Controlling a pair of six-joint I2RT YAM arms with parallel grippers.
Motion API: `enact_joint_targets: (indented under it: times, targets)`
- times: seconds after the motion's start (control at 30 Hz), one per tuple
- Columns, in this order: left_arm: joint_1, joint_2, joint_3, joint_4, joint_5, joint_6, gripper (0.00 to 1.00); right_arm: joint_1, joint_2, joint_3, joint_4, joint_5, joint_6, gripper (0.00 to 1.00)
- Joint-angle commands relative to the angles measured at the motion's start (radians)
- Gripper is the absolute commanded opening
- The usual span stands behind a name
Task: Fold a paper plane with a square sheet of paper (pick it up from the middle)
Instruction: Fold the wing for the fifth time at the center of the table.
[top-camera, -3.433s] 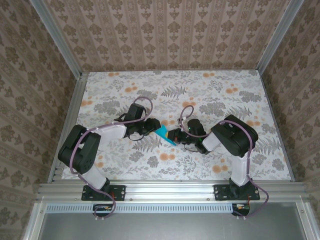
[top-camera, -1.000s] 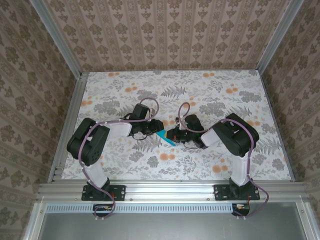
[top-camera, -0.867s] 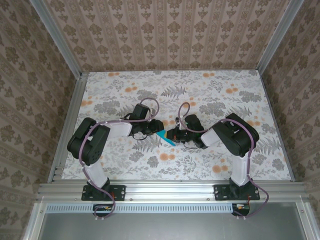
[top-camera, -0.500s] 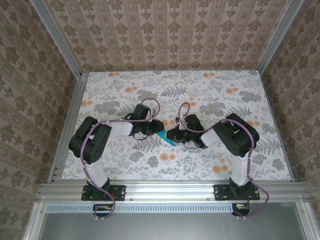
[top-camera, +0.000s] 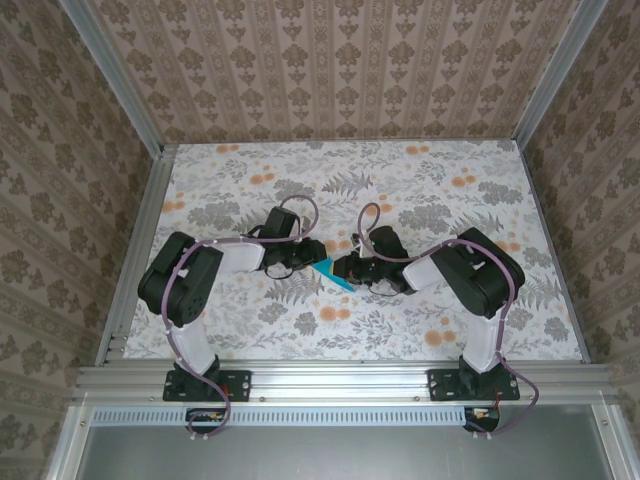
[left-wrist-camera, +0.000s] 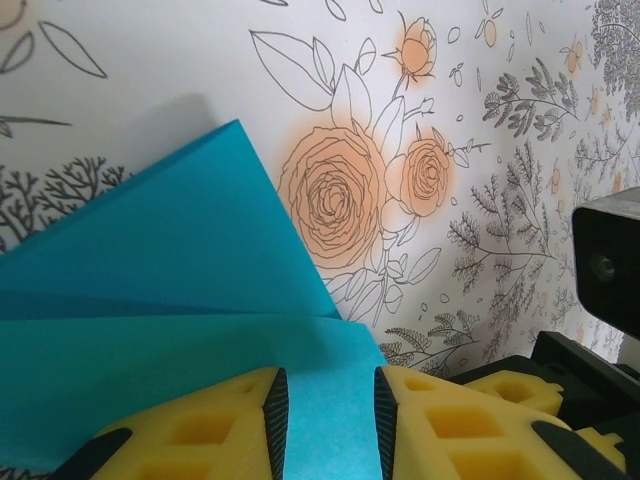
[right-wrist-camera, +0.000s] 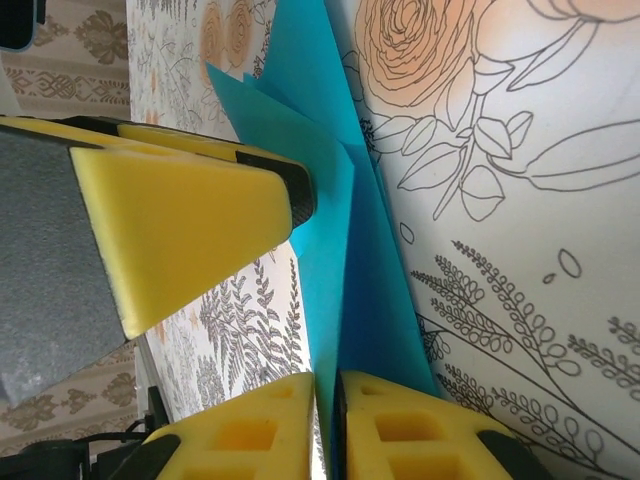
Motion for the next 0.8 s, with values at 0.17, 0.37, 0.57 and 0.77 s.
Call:
enact_joint_targets:
  times: [0.17, 0.37, 0.57, 0.77]
  targets:
    - [0.012, 0.043, 0.007, -0.01, 0.004, 0.0, 0.31, -0.024, -0.066, 0.007, -0.167, -0.044, -0.071, 0.21]
    - [0.012, 0.053, 0.012, -0.011, 0.013, -0.003, 0.32, -0.035, -0.109, 0.024, -0.271, -0.063, -0.156, 0.24]
    - [0.012, 0.048, 0.013, -0.015, 0.015, -0.001, 0.31, -0.036, -0.134, 0.034, -0.361, -0.075, -0.222, 0.23]
    - [0.012, 0.047, 0.012, -0.019, 0.015, -0.001, 0.31, -0.04, -0.147, 0.034, -0.415, -0.07, -0.27, 0.16]
